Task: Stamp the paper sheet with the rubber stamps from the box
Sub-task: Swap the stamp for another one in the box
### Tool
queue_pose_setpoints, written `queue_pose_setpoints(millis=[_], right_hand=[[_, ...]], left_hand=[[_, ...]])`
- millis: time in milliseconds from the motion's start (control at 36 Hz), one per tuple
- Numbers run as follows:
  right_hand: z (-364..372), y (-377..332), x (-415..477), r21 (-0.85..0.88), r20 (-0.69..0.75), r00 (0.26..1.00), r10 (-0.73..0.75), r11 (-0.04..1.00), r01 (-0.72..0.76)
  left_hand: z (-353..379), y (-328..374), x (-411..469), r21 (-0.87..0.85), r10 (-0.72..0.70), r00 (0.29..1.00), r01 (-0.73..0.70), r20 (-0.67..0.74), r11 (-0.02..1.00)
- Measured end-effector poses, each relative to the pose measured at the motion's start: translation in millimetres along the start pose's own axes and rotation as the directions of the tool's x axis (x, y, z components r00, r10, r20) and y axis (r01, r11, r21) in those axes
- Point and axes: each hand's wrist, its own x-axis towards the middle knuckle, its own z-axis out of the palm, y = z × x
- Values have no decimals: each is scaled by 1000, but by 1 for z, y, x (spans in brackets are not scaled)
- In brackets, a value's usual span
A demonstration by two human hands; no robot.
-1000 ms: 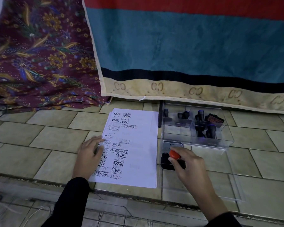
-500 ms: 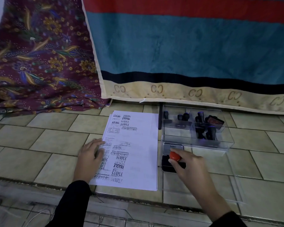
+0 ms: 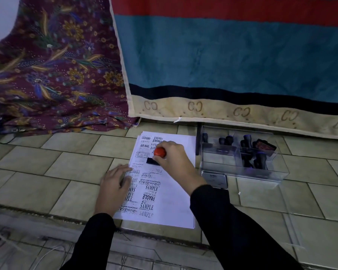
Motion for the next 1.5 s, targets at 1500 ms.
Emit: queue_pose_setpoints(millis=[1500], right_hand=[[12, 6, -1, 122, -181, 982, 49, 992, -27]], left_hand=[[-1, 3, 0, 3, 9, 1000, -9, 0, 1000]])
